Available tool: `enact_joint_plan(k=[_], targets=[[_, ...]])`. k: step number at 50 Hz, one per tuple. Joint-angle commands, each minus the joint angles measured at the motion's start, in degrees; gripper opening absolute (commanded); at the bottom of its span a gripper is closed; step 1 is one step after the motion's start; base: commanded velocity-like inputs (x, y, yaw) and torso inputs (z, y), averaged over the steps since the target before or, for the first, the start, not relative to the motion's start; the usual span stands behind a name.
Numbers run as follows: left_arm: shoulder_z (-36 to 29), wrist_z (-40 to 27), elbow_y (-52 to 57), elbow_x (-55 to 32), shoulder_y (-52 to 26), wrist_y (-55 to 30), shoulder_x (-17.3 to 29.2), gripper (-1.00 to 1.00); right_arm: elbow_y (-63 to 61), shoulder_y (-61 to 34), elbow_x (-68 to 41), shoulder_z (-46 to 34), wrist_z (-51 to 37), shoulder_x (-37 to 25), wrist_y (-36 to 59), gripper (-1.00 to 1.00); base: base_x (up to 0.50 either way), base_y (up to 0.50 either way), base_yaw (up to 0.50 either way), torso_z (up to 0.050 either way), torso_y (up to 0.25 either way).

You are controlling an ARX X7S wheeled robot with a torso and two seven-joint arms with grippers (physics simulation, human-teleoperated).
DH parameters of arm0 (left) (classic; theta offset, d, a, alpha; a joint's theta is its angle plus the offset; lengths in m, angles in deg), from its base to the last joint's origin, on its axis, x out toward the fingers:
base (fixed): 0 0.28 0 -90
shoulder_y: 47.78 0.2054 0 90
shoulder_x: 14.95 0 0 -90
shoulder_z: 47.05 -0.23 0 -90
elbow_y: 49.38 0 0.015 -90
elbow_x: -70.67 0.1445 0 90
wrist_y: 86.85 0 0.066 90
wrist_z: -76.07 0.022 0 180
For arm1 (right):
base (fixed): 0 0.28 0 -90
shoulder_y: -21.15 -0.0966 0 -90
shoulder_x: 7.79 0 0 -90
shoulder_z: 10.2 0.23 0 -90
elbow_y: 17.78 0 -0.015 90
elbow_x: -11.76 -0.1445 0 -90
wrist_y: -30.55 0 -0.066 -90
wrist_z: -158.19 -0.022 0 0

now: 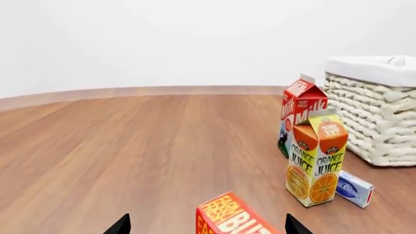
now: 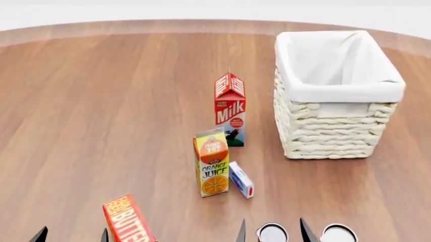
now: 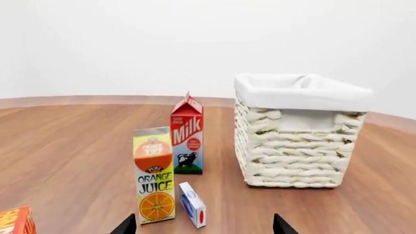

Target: Pick up the orange juice, and put it in the basket.

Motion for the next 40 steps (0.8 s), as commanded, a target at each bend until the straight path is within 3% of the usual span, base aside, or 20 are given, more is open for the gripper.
enact_joint_plan(k=[1,40], targets=[[-0.5,-0.5,0.0,-0.4,-0.1,0.1,0.4,1.00,0.6,0.0,-0.4,-0.5,-0.4,-0.3,-0.6,1.00,0.24,0.00,0.00,0.000,0.000],[-1.9,-1.8,-0.1,-1.6,-0.3,0.4,1.6,1.00,0.1,-0.5,-1.9,-1.7,-1.8,-1.6,-0.3,1.00,0.24,0.00,0.00,0.000,0.000]])
